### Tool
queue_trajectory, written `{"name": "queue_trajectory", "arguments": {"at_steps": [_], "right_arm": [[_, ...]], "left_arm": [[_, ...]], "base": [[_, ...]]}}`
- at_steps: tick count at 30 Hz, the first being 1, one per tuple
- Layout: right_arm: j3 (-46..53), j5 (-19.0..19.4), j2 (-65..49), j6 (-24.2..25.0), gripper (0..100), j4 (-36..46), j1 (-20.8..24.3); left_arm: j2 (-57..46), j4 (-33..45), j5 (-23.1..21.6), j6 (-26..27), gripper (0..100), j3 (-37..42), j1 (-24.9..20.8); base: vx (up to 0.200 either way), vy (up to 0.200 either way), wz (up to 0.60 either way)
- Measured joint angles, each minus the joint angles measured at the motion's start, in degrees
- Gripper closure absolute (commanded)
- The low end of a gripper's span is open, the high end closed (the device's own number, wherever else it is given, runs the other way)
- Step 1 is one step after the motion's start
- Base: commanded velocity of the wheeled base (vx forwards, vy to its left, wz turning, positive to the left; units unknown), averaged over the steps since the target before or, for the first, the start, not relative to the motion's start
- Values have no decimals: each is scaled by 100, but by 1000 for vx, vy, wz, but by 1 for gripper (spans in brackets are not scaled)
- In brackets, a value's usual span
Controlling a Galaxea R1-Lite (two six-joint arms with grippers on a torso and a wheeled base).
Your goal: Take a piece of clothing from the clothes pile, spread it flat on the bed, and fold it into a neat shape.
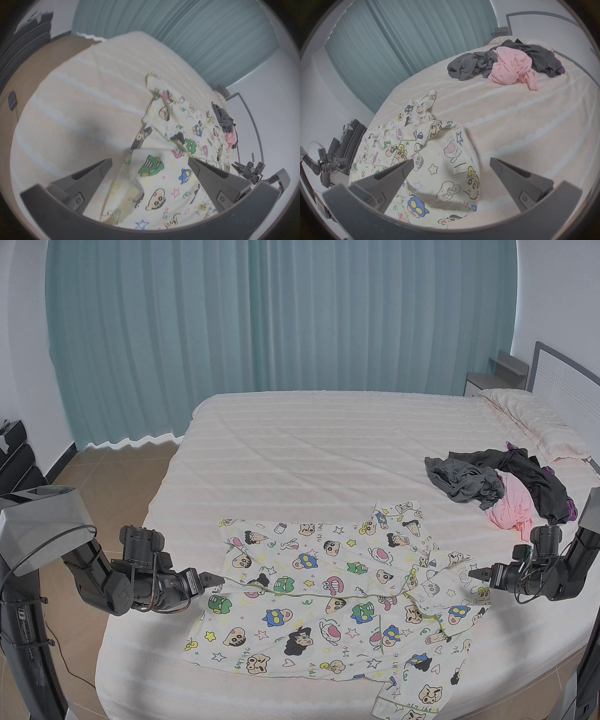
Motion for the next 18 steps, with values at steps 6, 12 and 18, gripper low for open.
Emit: {"name": "queue_trajectory", "arguments": {"at_steps": [6, 12, 18], "right_arm": [[-5, 4, 22, 0, 0, -4, 0], [-22, 4, 63, -2, 0, -9, 0], [-22, 4, 85, -2, 0, -9, 0]], "left_arm": [[73, 1240, -328, -145, 0, -866, -2], [129, 1576, 63, -178, 0, -1119, -332], [252, 1607, 920, -20, 0, -1159, -653]], "base": [[0, 0, 0], [0, 0, 0], [0, 0, 0]]}}
